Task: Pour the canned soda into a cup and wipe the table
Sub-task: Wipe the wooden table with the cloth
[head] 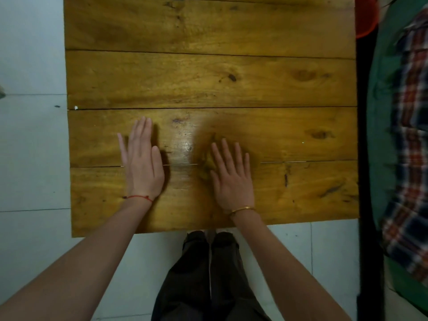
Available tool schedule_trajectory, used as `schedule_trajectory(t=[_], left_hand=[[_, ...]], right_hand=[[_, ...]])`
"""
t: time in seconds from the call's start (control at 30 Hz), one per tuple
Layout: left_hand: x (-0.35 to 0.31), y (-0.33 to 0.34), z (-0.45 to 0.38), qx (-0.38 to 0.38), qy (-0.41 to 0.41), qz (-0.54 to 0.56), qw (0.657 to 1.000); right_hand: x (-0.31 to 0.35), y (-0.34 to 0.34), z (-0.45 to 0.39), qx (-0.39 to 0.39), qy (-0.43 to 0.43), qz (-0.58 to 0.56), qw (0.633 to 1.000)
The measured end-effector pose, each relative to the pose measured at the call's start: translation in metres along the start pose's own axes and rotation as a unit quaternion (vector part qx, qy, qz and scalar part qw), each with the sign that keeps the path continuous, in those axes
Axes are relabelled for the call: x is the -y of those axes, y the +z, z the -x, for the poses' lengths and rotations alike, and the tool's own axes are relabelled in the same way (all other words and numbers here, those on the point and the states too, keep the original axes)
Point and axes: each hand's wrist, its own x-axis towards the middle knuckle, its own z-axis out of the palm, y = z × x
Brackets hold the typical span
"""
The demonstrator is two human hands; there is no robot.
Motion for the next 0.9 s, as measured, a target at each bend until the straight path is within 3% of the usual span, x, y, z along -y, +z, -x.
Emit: schedule_trajectory(t=[0.17,0.23,0.43,0.57,0.77,0.83,0.9], left_hand=[[-0.012,0.008,-0.006,0.031,0.017,-0.014,0.999],[-0.013,0.011,-0.008,0.040,0.021,-0.015,0.999],[-0.012,0.018,-0.016,0.077,0.029,-0.076,0.994],[-0.004,0.026,-0.034,0.101,0.014,-0.129,0.986],[-0.006,0.037,-0.042,0.108,-0.009,-0.160,0.981],[-0.005,0.037,-0.042,0.110,-0.013,-0.154,0.982],[-0.004,0.036,-0.043,0.112,-0.013,-0.155,0.981]], right_hand=[[-0.054,-0.029,-0.058,-0.071,0.238,-0.029,0.968],[-0.034,-0.031,-0.078,-0.096,0.267,-0.043,0.958],[0.018,-0.008,-0.023,-0.020,-0.003,-0.028,0.999],[-0.020,-0.011,-0.011,-0.014,0.003,-0.001,1.000],[-0.038,-0.046,-0.133,-0.104,0.131,-0.021,0.986],[-0.016,-0.050,-0.164,-0.108,0.115,-0.014,0.987],[0.012,-0.046,-0.169,-0.086,0.022,0.016,0.996]])
